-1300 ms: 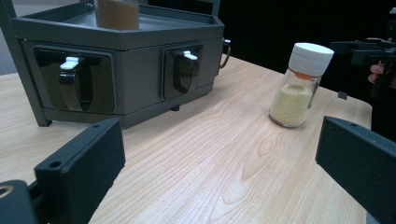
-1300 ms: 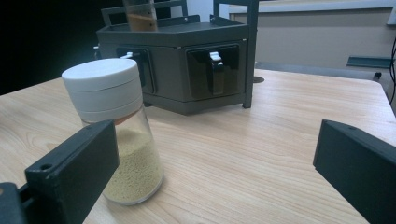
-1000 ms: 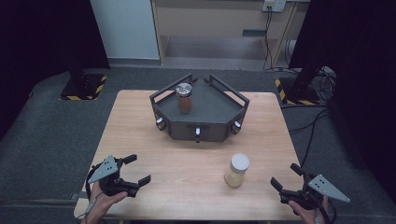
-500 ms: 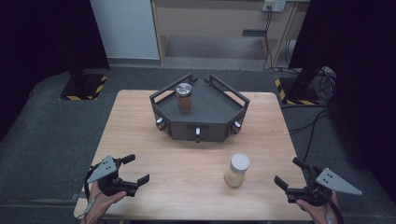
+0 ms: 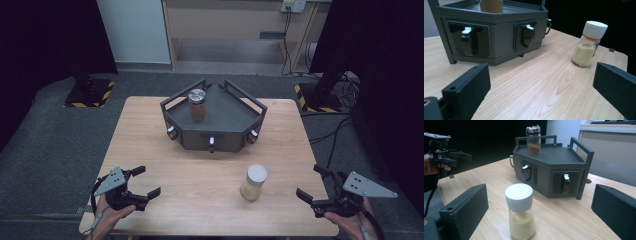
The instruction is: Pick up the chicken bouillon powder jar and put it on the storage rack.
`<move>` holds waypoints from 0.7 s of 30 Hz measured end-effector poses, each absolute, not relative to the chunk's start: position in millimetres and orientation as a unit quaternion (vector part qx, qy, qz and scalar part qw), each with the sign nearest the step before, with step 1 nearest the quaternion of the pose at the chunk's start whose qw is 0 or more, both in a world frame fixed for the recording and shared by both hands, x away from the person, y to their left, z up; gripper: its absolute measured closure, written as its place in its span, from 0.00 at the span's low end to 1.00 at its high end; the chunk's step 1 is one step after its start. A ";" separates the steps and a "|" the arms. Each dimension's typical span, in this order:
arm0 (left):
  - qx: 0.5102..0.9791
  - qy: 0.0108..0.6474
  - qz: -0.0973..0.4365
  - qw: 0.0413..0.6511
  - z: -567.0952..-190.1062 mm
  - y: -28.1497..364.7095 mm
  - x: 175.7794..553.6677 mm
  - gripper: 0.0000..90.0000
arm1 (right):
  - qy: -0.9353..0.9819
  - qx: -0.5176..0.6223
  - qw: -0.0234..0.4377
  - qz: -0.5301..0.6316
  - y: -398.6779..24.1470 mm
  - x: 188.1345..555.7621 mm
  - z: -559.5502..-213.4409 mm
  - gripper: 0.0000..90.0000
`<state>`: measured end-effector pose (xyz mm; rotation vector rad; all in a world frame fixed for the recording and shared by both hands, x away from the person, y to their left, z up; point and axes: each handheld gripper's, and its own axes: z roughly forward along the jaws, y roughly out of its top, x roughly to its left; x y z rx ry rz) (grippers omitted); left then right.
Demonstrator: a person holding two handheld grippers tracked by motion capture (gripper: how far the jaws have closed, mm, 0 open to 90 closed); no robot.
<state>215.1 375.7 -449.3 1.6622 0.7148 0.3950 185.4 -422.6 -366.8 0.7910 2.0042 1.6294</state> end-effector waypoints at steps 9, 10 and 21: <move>0.718 0.308 0.168 0.601 -449.2 375.6 215.3 0.00 | 0.745 0.281 0.200 0.571 -412.3 196.6 -354.8 0.01; 0.718 0.308 0.168 0.601 -449.1 375.5 215.3 0.00 | 0.747 0.281 0.198 0.569 -410.9 198.1 -354.4 0.01; 0.718 0.308 0.169 0.601 -449.1 376.1 215.3 0.00 | 0.764 0.265 0.172 0.563 -393.0 222.1 -364.3 0.02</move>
